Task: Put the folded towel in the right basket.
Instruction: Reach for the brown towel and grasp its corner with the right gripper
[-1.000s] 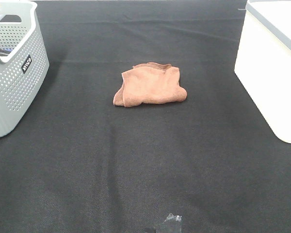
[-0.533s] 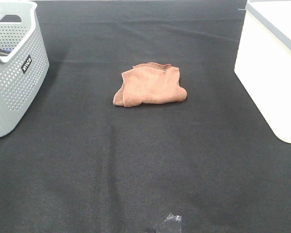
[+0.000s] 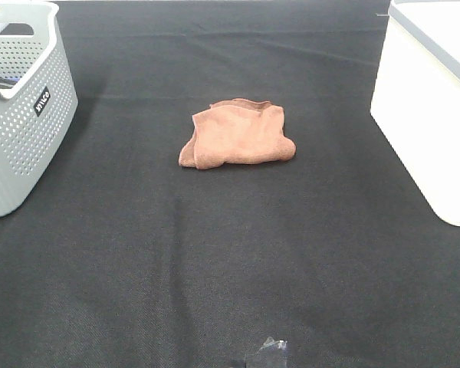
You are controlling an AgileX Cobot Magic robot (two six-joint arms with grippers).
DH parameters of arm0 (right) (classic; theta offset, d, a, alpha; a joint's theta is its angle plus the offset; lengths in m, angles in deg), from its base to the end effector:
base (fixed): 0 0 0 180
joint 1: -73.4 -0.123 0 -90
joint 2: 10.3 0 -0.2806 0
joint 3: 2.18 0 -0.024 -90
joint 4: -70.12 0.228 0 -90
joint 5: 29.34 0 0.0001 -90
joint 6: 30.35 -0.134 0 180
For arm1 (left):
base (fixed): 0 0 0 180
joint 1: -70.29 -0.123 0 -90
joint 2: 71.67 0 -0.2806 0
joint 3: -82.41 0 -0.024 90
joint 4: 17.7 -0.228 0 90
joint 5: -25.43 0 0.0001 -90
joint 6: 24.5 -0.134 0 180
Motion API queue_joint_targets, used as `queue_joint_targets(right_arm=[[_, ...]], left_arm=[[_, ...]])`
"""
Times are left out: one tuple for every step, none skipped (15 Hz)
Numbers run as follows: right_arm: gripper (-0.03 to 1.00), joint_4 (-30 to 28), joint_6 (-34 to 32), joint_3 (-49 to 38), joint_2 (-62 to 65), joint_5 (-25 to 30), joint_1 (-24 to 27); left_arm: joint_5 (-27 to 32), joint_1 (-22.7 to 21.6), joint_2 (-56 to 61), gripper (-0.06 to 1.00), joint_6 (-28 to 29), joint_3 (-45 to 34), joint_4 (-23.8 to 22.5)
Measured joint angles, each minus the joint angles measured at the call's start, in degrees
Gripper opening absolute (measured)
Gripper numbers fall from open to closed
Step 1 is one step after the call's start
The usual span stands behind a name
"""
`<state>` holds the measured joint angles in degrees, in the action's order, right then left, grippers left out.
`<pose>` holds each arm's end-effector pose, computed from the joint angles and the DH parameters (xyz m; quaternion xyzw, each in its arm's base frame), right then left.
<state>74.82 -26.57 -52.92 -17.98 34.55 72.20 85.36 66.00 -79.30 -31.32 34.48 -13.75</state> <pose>0.0164 0.0102 0.2290 -0.0400 0.8743 0.0301 0.4828 0.0177 -0.0067 0.2515 0.0200 0.8449 0.0174 0.5342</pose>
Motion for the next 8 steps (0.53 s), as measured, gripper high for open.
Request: queue_joint_targets(right_arm=[[0.97, 0.0, 0.0, 0.0, 0.0, 0.0, 0.0], [0.97, 0.0, 0.0, 0.0, 0.0, 0.0, 0.0], [0.97, 0.0, 0.0, 0.0, 0.0, 0.0, 0.0], [0.97, 0.0, 0.0, 0.0, 0.0, 0.0, 0.0], [0.97, 0.1, 0.0, 0.0, 0.0, 0.0, 0.0], [0.97, 0.1, 0.0, 0.0, 0.0, 0.0, 0.0], [0.97, 0.1, 0.0, 0.0, 0.0, 0.0, 0.0], [0.97, 0.1, 0.0, 0.0, 0.0, 0.0, 0.0]], left_arm=[[0.0, 0.0, 0.0, 0.99, 0.0, 0.0, 0.0], [0.0, 0.0, 0.0, 0.99, 0.0, 0.0, 0.0], [0.0, 0.0, 0.0, 0.99, 0.0, 0.0, 0.0], [0.0, 0.0, 0.0, 0.99, 0.0, 0.0, 0.0], [0.0, 0.0, 0.0, 0.99, 0.0, 0.0, 0.0], [0.0, 0.0, 0.0, 0.99, 0.0, 0.0, 0.0], [0.0, 0.0, 0.0, 0.99, 0.0, 0.0, 0.0], [0.0, 0.0, 0.0, 0.99, 0.0, 0.0, 0.0]])
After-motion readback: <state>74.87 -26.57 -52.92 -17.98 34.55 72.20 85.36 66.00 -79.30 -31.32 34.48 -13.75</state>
